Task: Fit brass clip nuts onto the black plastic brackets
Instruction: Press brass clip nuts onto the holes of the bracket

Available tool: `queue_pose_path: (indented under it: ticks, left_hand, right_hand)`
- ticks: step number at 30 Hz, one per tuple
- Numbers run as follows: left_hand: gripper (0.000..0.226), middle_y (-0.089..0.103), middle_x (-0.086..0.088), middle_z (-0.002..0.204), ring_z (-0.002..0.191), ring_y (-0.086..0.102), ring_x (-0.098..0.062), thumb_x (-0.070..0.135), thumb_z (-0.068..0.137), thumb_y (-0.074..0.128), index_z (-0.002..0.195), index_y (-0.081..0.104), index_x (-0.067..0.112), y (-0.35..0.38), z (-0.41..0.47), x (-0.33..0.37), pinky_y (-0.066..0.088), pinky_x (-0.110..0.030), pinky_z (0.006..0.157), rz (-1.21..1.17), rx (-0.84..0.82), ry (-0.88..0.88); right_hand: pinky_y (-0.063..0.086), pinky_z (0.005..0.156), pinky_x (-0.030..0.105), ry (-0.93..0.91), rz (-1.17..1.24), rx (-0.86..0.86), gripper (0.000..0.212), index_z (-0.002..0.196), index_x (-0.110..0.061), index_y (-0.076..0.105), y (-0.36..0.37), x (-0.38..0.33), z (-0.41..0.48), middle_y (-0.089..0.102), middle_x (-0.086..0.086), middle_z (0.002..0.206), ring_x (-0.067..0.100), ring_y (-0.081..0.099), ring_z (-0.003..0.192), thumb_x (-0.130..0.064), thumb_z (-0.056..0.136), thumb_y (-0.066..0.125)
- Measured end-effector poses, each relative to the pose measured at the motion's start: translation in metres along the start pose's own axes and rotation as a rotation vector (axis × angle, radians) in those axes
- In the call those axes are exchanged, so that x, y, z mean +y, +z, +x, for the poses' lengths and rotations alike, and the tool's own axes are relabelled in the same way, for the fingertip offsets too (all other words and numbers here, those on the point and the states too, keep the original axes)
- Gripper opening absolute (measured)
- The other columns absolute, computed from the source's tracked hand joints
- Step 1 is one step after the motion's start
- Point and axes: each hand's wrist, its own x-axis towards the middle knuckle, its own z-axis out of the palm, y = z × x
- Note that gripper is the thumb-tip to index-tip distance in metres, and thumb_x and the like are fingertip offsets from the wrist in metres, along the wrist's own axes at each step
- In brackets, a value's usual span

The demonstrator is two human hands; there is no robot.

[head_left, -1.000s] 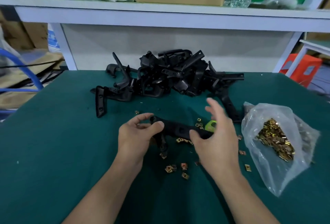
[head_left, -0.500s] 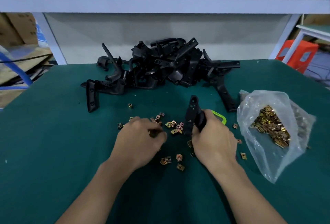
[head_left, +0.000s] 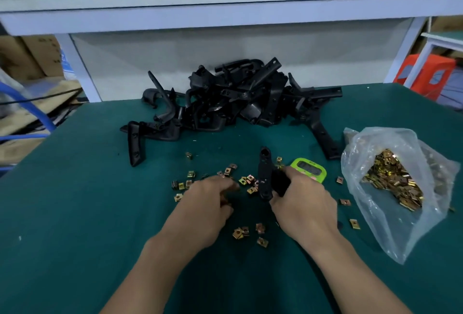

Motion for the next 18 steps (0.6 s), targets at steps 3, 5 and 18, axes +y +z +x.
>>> queue_pose_path:
  ticks: [3,5,18]
  left_hand:
    - [0.045,0.068,0.023,0.094,0.089,0.064,0.002,0.004,0.085,0.073,0.106,0.07,0.043,-0.0003,0.0029,-0.0047,0.053,-0.012,0.077,-0.058,0.062,0.009]
    - [0.043,0.069,0.024,0.102,0.096,0.064,0.004,0.005,0.086,0.069,0.11,0.073,0.041,0.0004,0.0037,-0.0044,0.051,-0.008,0.083,-0.069,0.035,-0.002]
    - [0.025,0.068,0.014,0.074,0.077,0.06,0.007,0.024,0.076,0.089,0.07,0.068,0.036,-0.0032,0.0015,-0.0076,0.043,-0.004,0.058,-0.124,0.141,-0.142]
  right_hand:
    - [0.033,0.061,0.033,-0.008,0.002,-0.016,0.023,0.101,-0.037,0.056,-0.0001,-0.001,-0.0005,0.042,-0.014,0.063,0.023,0.042,0.065,-0.042,0.081,0.065]
    - [0.034,0.062,0.033,-0.018,0.002,-0.02,0.024,0.103,-0.036,0.056,0.0,-0.001,-0.001,0.047,-0.013,0.067,0.023,0.044,0.066,-0.042,0.082,0.065]
    - [0.033,0.057,0.031,-0.072,0.026,-0.025,0.02,0.094,-0.032,0.056,0.0006,-0.0043,-0.0042,0.045,-0.015,0.06,0.01,0.036,0.051,-0.036,0.081,0.07]
